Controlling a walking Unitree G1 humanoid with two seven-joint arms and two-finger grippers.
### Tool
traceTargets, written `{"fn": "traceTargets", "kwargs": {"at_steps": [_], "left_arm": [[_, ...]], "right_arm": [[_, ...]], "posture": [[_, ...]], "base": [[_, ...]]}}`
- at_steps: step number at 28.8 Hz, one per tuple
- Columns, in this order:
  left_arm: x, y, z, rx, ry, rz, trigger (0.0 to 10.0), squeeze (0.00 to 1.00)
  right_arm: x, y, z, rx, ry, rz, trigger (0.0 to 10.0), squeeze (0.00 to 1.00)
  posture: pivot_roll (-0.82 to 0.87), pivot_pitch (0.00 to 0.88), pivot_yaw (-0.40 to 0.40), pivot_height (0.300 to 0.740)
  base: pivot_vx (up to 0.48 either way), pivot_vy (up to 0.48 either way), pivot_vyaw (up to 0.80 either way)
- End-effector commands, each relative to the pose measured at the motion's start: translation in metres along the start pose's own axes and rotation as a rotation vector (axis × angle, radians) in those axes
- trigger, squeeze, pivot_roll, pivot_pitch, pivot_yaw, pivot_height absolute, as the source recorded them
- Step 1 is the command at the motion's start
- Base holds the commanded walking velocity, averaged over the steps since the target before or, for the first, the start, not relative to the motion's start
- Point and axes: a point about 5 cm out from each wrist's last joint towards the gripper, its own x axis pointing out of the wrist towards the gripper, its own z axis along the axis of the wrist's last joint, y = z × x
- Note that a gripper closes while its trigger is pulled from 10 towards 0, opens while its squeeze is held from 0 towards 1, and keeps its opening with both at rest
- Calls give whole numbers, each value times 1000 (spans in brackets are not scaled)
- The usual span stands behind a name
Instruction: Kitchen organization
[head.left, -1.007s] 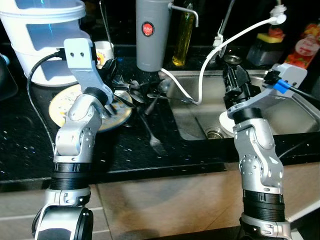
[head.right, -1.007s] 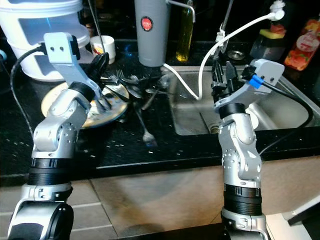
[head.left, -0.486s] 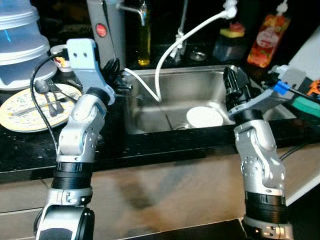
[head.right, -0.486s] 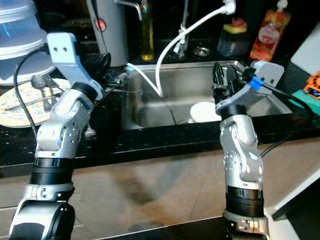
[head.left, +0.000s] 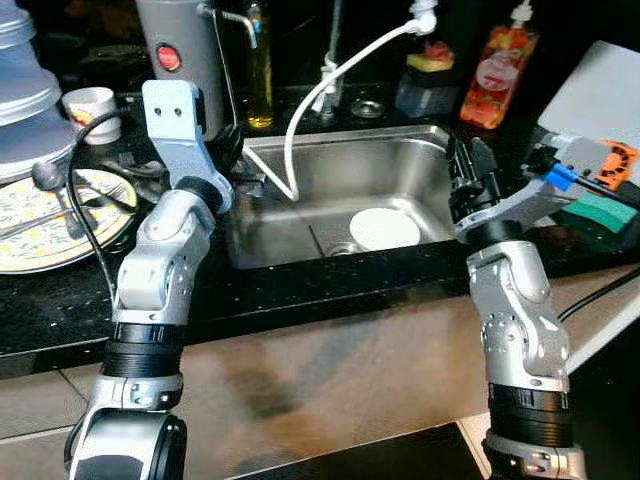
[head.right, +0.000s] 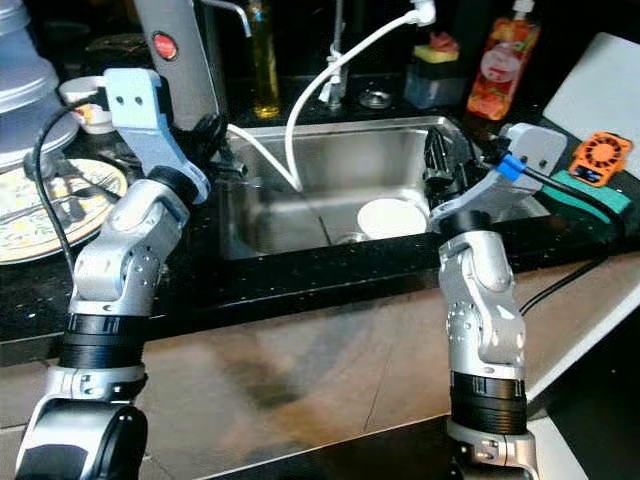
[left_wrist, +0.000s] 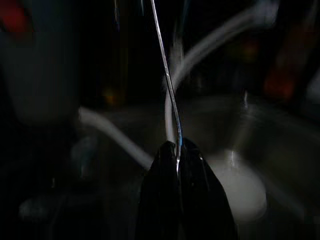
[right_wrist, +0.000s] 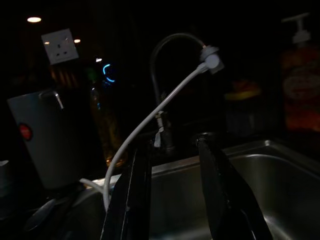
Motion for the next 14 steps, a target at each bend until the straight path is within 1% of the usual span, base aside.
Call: {"fn": "traceTargets", "kwargs": {"at_steps": [1, 2, 3, 6, 8, 9, 10, 11, 12, 13, 14], "left_arm": [[7, -10, -10, -74, 140, -82, 10000, 0], [7, -10, -10, -74, 140, -82, 10000, 0], [9, -10, -11, -105, 163, -90, 10000, 0], [16, -14, -15, -130, 205, -119, 10000, 0], [23, -21, -20, -156, 230, -173, 10000, 0], [25, -26, -23, -142, 237, -203, 10000, 0], [27, -31, -27, -130, 244, -239, 10000, 90], [28, -37, -31, -126, 259, -281, 10000, 1000], [28, -37, -31, -126, 259, -281, 10000, 1000], [30, -41, -34, -120, 271, -309, 10000, 1000], [30, -47, -36, -100, 276, -366, 10000, 1000]], "right_arm": [[0, 0, 2, 7, -6, -6, 10000, 0], [0, 0, 2, 7, -6, -6, 10000, 0], [1, 0, 2, 7, -6, -5, 10000, 0], [1, 0, 1, 9, -7, -4, 10000, 0], [1, 1, 1, 12, -8, -5, 10000, 0], [1, 1, 1, 13, -8, -6, 10000, 0], [1, 1, 1, 14, -7, -6, 10000, 0], [1, 1, 0, 14, -6, -5, 10000, 0], [1, 1, 0, 14, -6, -5, 10000, 0], [1, 1, 0, 14, -5, -5, 10000, 0], [1, 1, 0, 14, -5, -4, 10000, 0]], "posture": [[91, 17, -24, 740], [91, 17, -24, 740], [94, 16, -23, 740], [94, 16, -23, 740], [94, 16, -23, 740], [91, 14, -22, 740], [91, 14, -22, 740], [92, 13, -27, 740], [92, 13, -27, 740], [92, 13, -27, 740], [92, 13, -27, 740]], "base": [[0, 0, 0], [0, 0, 0], [0, 0, 0], [0, 0, 0], [0, 0, 0], [0, 0, 0], [0, 0, 0], [0, 0, 0], [0, 0, 0], [0, 0, 0], [0, 0, 0]]}}
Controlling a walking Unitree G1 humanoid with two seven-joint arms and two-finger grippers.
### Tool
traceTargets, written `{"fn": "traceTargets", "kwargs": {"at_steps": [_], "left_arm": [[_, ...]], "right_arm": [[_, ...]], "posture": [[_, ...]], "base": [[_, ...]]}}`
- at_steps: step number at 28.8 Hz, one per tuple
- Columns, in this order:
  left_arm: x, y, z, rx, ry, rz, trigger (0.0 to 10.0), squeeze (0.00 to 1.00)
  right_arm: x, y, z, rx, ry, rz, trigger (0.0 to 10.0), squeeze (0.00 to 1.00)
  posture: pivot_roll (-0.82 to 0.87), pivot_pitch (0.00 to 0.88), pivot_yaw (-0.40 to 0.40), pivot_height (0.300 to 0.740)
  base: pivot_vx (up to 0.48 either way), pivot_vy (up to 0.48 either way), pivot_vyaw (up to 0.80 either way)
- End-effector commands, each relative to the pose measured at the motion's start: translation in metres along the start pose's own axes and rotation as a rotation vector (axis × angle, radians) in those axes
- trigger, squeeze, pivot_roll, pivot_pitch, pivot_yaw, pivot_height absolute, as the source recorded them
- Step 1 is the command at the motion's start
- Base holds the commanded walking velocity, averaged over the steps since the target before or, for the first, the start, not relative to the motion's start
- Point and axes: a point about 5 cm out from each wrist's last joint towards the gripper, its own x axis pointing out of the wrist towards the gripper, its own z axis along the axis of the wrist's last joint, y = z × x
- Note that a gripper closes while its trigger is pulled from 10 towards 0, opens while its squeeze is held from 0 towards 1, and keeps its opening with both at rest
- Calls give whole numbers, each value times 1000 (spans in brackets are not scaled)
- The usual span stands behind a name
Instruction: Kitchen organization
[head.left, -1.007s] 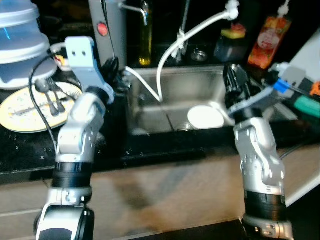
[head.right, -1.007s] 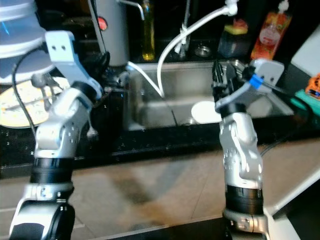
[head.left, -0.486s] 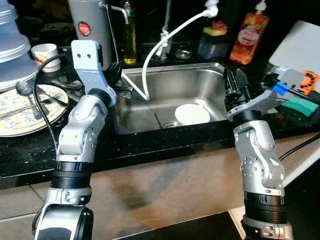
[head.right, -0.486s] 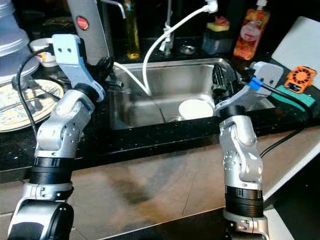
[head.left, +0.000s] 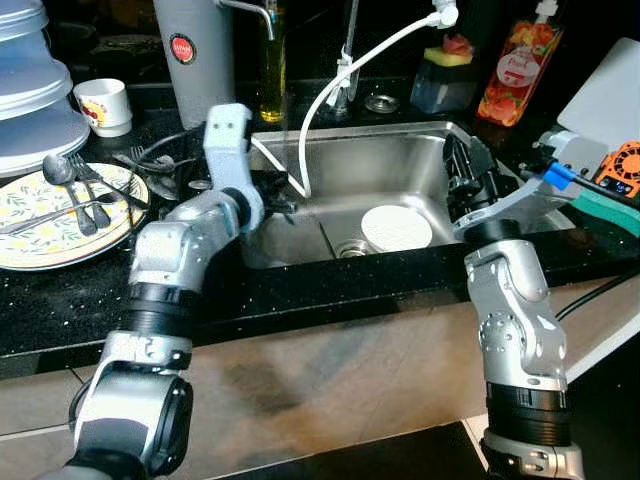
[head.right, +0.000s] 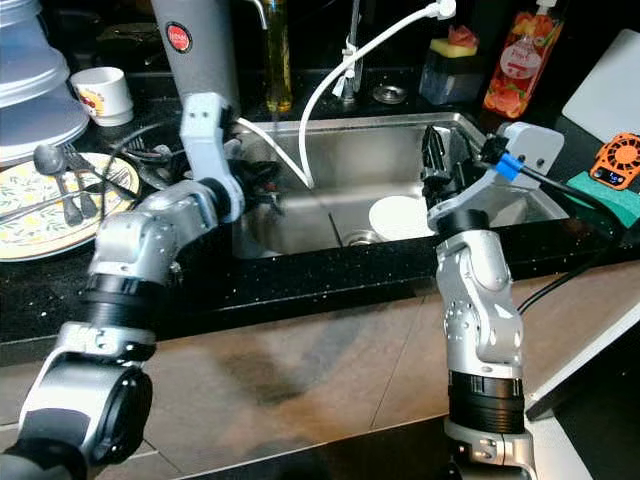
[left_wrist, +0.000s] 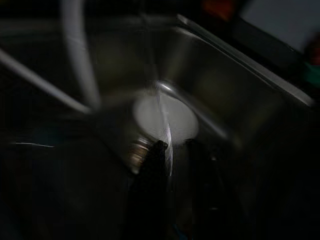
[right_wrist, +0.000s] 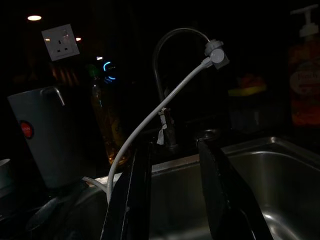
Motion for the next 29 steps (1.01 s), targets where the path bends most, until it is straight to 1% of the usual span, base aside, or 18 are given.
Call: {"fn": "traceTargets", "kwargs": {"at_steps": [1, 5, 6, 7, 9, 10, 11, 12, 13, 15, 16, 17, 19, 21, 23, 26, 27, 29], "left_arm": [[7, -12, -3, 64, 27, -79, 10000, 1000], [8, -14, 4, 186, -14, -67, 10000, 1000], [5, -10, 14, 246, -69, -12, 10000, 0], [3, -7, 22, 284, -106, 26, 10000, 0], [-3, 2, 39, 458, -149, 125, 10000, 0], [-3, 2, 39, 458, -149, 125, 10000, 0], [-9, 7, 48, 596, -138, 140, 10000, 0], [-12, 11, 50, 643, -115, 137, 10000, 0], [-12, 11, 50, 643, -115, 137, 10000, 0], [-15, 22, 51, 788, -16, 139, 10000, 0], [-15, 22, 51, 788, -16, 139, 10000, 0], [-15, 31, 47, 890, 74, 137, 10000, 0], [-11, 35, 41, 955, 154, 127, 10000, 0], [-10, 36, 39, 975, 173, 120, 10000, 0], [-5, 34, 27, 1032, 240, 26, 10000, 0], [-5, 38, 25, 1063, 268, 37, 10000, 0], [-5, 42, 26, 1073, 281, 69, 10000, 1000], [-4, 48, 27, 1115, 311, 108, 10000, 1000]], "right_arm": [[1, 0, -1, 10, -1, -4, 10000, 0], [1, 2, 0, 11, -5, 1, 10000, 0], [1, 2, 1, 12, -6, 1, 10000, 0], [1, 2, 1, 12, -7, 0, 10000, 0], [0, 1, 1, 12, -6, -3, 10000, 0], [0, 1, 1, 12, -6, -3, 10000, 0], [-1, 1, 0, 14, -1, -4, 10000, 0], [-1, 2, -1, 15, 1, -3, 10000, 0], [-1, 2, -1, 15, 1, -3, 10000, 0], [0, 2, -2, 19, 1, 1, 10000, 0], [0, 2, -2, 19, 1, 1, 10000, 0], [0, 3, -2, 23, 0, 2, 10000, 0], [1, 4, -2, 26, 0, 4, 10000, 0], [1, 5, -3, 26, 0, 5, 10000, 0], [1, 6, -3, 26, -1, 7, 10000, 0], [1, 6, -2, 26, -2, 6, 10000, 0], [0, 5, -2, 25, -3, 4, 10000, 0], [-1, 4, -2, 23, -2, -1, 10000, 0]], "posture": [[92, 13, -27, 740], [80, 12, -22, 740], [82, 14, -22, 740], [82, 14, -22, 740], [82, 17, -23, 740], [82, 17, -23, 740], [94, 19, -23, 740], [94, 19, -23, 740], [94, 19, -23, 740], [94, 19, -23, 740], [94, 19, -23, 740], [104, 18, -22, 740], [104, 18, -22, 740], [104, 18, -22, 740], [97, 10, -9, 740], [95, 10, -9, 740], [96, 11, -8, 740], [93, 13, -10, 740]], "base": [[0, 0, 0], [0, 0, 0], [0, 0, 0], [0, 0, 0], [0, 0, 0], [0, 0, 0], [0, 0, 0], [0, 0, 0], [0, 0, 0], [0, 0, 0], [0, 0, 0], [0, 0, 0], [0, 0, 0], [0, 0, 0], [0, 0, 0], [0, 0, 0], [0, 0, 0], [0, 0, 0]]}}
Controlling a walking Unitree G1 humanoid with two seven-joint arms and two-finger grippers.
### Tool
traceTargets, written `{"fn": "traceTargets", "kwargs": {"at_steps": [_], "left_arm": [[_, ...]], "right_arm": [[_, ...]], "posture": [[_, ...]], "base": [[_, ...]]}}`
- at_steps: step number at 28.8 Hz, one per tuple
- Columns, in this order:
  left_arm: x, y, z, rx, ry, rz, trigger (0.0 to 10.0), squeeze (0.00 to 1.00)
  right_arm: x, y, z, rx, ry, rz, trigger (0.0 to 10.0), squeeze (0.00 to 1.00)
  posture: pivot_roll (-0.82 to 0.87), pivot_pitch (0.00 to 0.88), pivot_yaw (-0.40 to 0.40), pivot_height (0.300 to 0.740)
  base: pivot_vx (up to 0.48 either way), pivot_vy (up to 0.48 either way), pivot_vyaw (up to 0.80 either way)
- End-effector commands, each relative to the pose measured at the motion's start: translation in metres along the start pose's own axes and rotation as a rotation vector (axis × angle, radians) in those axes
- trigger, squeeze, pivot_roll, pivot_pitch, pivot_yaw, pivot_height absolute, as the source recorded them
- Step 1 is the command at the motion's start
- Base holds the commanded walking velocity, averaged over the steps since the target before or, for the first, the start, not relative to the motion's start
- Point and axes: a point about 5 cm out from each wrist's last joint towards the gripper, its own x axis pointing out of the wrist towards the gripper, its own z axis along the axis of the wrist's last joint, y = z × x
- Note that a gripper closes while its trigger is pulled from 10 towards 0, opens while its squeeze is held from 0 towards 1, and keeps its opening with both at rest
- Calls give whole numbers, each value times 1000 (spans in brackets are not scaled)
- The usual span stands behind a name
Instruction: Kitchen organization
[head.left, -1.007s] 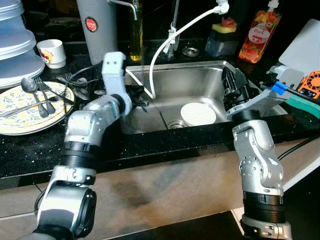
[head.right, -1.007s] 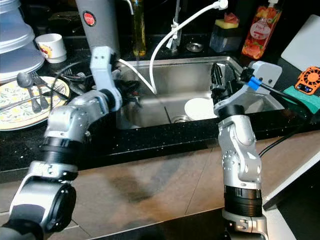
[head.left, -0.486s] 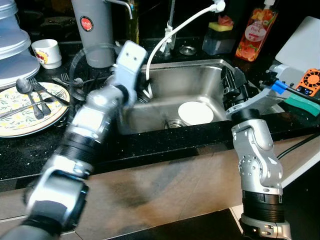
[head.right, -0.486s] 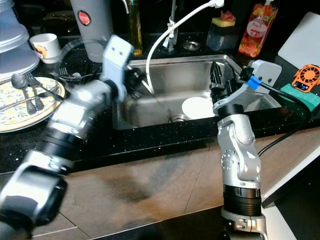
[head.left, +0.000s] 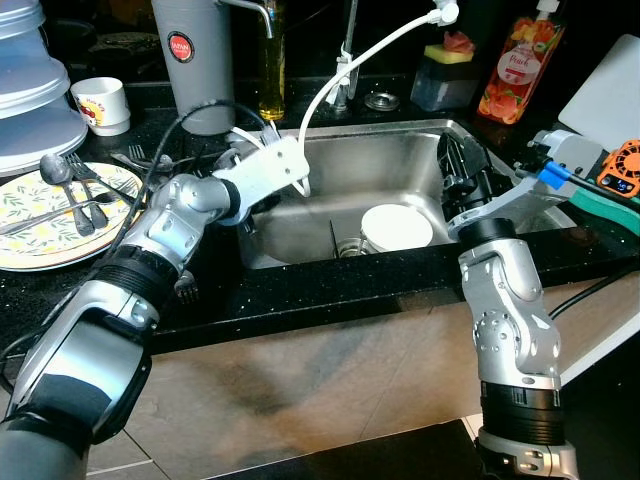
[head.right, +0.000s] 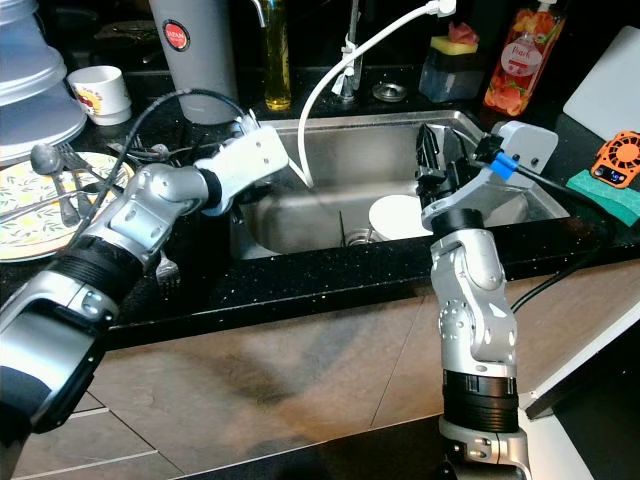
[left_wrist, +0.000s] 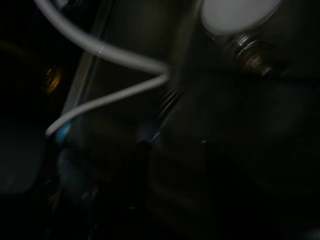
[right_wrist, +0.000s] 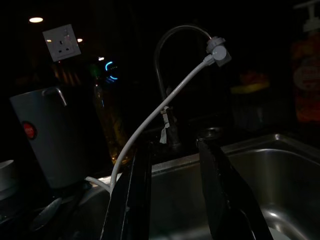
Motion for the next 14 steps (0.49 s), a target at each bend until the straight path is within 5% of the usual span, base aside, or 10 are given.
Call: {"fn": "traceTargets", "kwargs": {"at_steps": [1, 2, 3, 4, 14], "left_arm": [[1, 3, 4, 42, 3, 14, 10000, 1000], [3, 4, 3, 44, 18, 23, 10000, 1000], [6, 2, 2, 56, 39, 21, 10000, 118], [8, 1, 0, 65, 53, 18, 10000, 0], [10, 0, -6, 127, 101, 50, 10000, 0]], "right_arm": [[-2, -1, -1, 3, 0, -8, 10000, 0], [-2, -1, -1, 3, 1, -7, 10000, 0], [-2, 0, -1, 4, 3, -4, 10000, 0], [-2, 2, -2, 7, 8, 3, 10000, 0], [20, 35, -42, -31, 183, 161, 10000, 0]], "posture": [[93, 13, -10, 740], [94, 14, -9, 740], [94, 20, -8, 740], [91, 24, -5, 740], [108, 104, -13, 740]], "base": [[0, 0, 0], [0, 0, 0], [0, 0, 0], [0, 0, 0], [0, 0, 0]]}}
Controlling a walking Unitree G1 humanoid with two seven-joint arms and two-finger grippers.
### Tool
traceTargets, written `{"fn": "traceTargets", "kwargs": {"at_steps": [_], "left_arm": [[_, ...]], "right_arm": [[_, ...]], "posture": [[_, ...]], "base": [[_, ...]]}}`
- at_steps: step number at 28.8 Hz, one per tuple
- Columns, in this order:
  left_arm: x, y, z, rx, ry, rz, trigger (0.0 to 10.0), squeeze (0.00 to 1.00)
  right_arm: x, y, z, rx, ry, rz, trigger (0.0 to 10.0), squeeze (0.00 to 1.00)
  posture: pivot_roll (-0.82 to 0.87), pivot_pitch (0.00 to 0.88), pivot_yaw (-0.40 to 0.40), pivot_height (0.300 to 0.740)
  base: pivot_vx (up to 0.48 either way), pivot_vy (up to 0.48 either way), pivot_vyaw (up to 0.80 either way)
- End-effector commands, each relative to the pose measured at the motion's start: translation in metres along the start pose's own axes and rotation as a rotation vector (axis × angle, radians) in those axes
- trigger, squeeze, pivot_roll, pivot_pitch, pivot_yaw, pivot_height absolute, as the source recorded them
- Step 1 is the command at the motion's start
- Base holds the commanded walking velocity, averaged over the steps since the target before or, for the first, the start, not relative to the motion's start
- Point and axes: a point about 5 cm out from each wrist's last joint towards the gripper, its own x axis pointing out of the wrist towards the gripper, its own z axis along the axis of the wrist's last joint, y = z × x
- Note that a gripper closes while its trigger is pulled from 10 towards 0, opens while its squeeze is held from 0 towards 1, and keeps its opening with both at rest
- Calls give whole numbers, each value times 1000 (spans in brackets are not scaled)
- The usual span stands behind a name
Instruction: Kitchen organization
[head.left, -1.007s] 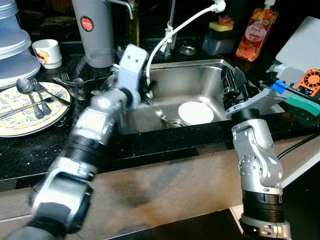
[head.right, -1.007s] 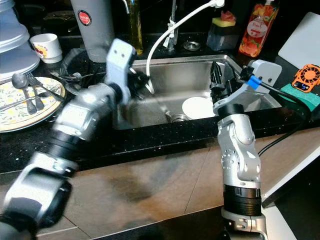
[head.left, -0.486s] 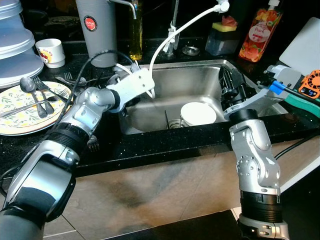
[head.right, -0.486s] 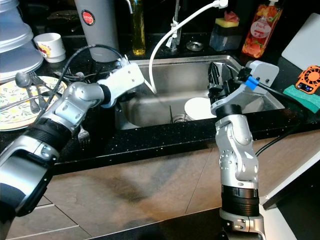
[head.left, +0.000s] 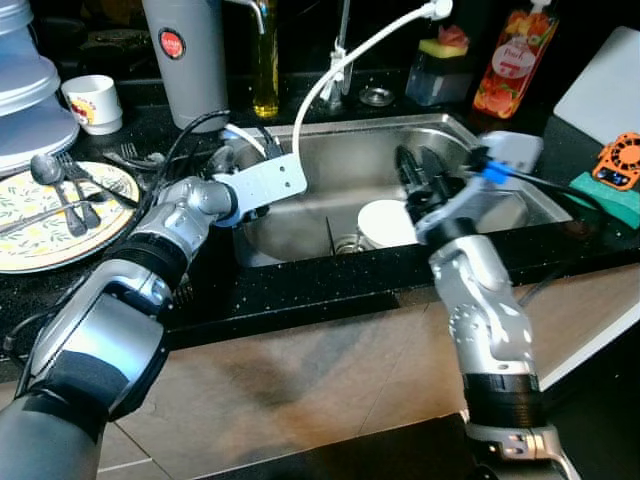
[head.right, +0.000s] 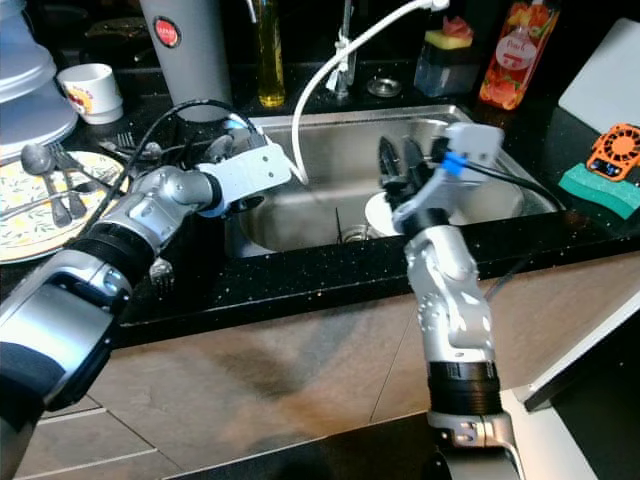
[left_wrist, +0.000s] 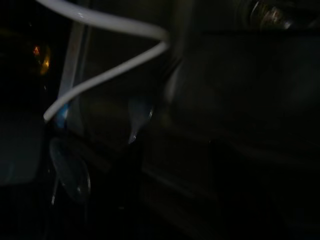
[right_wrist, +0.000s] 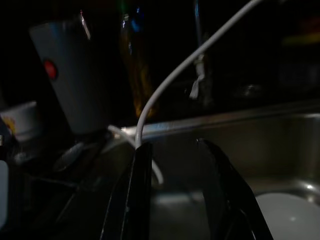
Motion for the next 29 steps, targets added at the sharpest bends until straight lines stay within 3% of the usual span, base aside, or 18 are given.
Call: {"fn": "traceTargets", "kwargs": {"at_steps": [1, 8, 9, 17, 18, 19, 27, 29], "left_arm": [[-1, 6, 1, 38, 14, 42, 10000, 0], [-1, 11, -4, 75, 53, 124, 10000, 0], [-1, 14, -5, 90, 62, 181, 10000, 0], [3, 8, -6, 71, 67, 231, 10000, 0], [4, 7, -6, 72, 67, 243, 7333, 0], [5, 5, -6, 69, 66, 253, 0, 0], [5, 6, -3, 1, 35, 296, 0, 0], [1, 15, -1, -4, 10, 330, 0, 0]], "right_arm": [[9, 8, -4, -7, 17, 23, 10000, 0], [21, 16, -6, -11, 27, 56, 10000, 0], [23, 18, -4, -6, 18, 66, 10000, 0], [17, 18, 8, 20, -38, 72, 10000, 0], [16, 19, 10, 21, -47, 75, 10000, 0], [14, 21, 12, 20, -57, 81, 10000, 0], [12, 19, 17, 21, -88, 73, 10000, 0], [12, 16, 19, 23, -94, 65, 10000, 0]], "posture": [[111, 121, -19, 740], [105, 151, -21, 740], [101, 159, -22, 740], [71, 176, -9, 740], [68, 175, -8, 740], [64, 175, -5, 740], [61, 162, -5, 740], [68, 150, -11, 740]], "base": [[0, 0, 0], [0, 0, 0], [0, 0, 0], [0, 0, 0], [0, 0, 0], [0, 0, 0], [0, 0, 0], [0, 0, 0]]}}
